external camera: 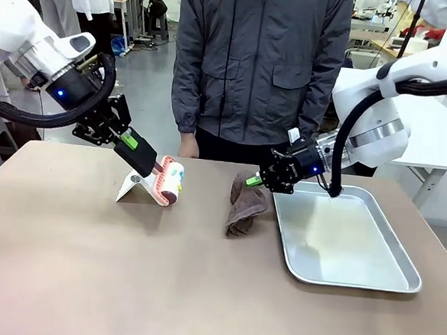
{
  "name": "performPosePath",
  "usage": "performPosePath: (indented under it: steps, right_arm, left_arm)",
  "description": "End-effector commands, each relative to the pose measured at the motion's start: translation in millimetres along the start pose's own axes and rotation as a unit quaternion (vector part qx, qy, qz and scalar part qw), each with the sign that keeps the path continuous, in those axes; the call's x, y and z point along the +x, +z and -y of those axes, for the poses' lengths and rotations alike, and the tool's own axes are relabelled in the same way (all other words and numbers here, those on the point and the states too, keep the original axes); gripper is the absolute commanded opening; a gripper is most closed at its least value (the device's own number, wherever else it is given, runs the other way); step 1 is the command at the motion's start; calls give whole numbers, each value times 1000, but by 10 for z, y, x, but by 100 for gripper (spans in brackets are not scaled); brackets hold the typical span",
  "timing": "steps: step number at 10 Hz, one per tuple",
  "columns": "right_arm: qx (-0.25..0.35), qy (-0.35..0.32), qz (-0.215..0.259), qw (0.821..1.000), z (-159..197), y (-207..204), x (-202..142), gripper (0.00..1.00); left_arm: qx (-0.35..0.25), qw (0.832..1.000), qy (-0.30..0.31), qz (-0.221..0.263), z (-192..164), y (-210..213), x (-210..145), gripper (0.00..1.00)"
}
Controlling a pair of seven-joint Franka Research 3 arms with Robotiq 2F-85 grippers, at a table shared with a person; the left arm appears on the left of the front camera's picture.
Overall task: Clean the surface of the table.
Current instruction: Return the Lint Roller and towel to their original positions.
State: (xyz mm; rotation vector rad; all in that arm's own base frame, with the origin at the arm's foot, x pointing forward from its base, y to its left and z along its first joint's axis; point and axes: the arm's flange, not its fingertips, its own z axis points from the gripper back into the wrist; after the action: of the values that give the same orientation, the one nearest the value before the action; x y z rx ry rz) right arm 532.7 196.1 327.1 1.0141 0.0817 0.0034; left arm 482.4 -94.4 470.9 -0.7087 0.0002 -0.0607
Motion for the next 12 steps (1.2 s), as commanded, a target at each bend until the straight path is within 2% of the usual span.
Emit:
performPosePath:
  steps: [1, 6, 7, 8, 10, 12]
  right_arm:
    - [11, 0, 4, 1000, -33, -17, 1, 7]
    - [11, 0, 4, 1000, -33, -17, 1, 7]
    - [0, 0, -1, 1000, -3, -7, -2, 7]
    - [-14, 9, -6, 1000, -24, -88, 1, 7]
    - [-73, -8, -2, 997, 18, -227, 52, 7]
    - [-88, -12, -7, 996, 20, -302, 127, 7]
  left_arm:
    - [9, 999, -2, 31, 9, 115, -130, 22]
    - [5, 1000, -4, 25, 32, 120, -71, 22]
    - [5, 1000, 1, 16, -22, 133, 87, 22]
    - [11, 999, 8, 32, -28, 140, 240, 22]
    - [46, 998, 22, 40, 19, 129, 437, 22]
    - [61, 997, 32, 27, -17, 85, 560, 22]
